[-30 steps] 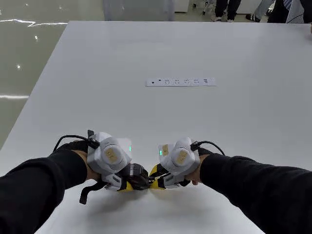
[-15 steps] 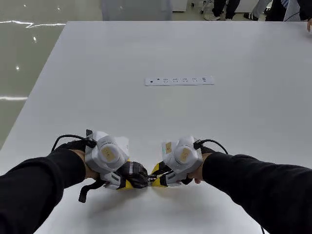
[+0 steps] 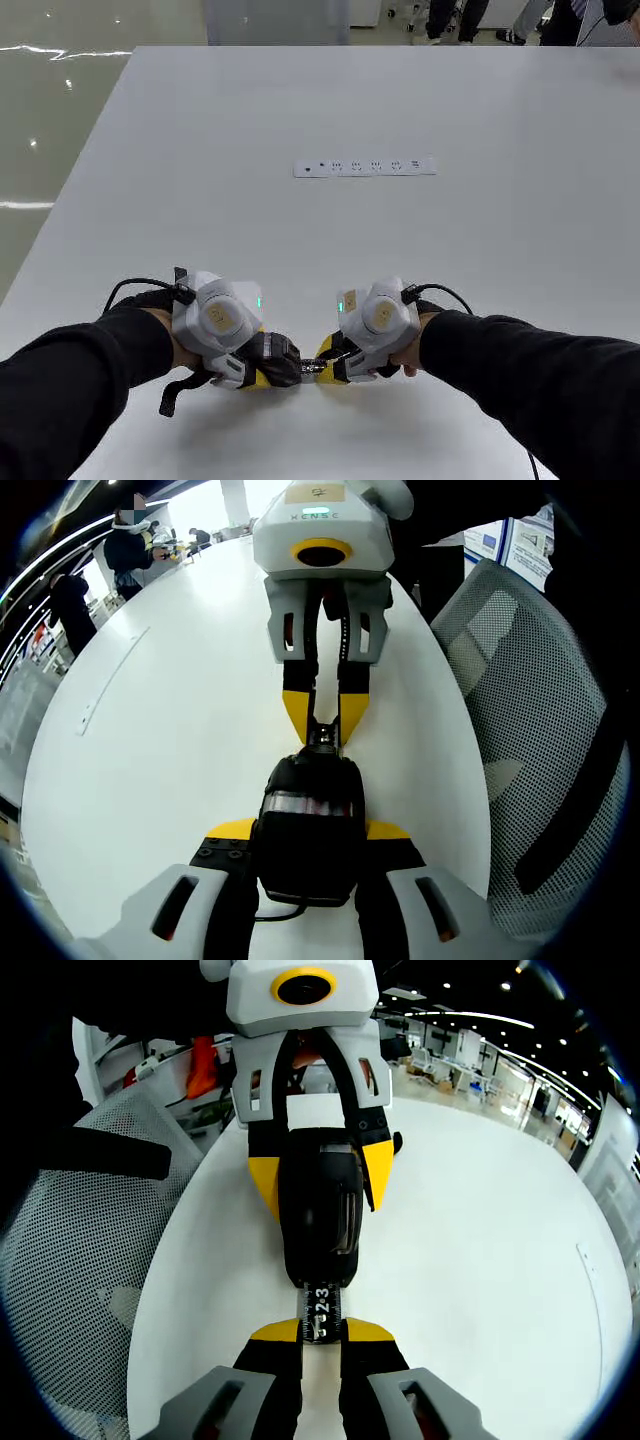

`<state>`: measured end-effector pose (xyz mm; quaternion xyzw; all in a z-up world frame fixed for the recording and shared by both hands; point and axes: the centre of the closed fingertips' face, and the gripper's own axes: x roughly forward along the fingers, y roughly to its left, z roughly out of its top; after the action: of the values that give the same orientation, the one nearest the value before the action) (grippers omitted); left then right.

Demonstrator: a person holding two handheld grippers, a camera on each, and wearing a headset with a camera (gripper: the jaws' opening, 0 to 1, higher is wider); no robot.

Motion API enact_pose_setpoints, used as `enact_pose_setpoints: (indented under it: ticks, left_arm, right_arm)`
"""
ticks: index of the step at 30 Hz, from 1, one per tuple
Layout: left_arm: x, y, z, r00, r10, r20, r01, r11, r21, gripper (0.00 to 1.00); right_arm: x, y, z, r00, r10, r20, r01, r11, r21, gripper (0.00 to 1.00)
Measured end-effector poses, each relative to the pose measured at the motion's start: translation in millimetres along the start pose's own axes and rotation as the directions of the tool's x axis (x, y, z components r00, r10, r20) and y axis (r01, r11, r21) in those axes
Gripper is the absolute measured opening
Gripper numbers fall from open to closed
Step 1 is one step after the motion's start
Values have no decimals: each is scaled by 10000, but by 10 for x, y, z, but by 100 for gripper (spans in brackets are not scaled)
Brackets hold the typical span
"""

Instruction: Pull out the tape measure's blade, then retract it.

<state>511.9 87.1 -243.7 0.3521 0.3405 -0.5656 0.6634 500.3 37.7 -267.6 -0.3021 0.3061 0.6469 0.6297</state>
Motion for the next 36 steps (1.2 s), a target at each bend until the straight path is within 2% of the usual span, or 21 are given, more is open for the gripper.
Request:
enact_pose_setpoints:
  ticks: [36]
  left_arm:
    - [3,2,1,10000,58,39,-58,10000,-23,32]
  right_arm:
    - [-158,0,-209,9994,-142,-331,153,9994,323,9]
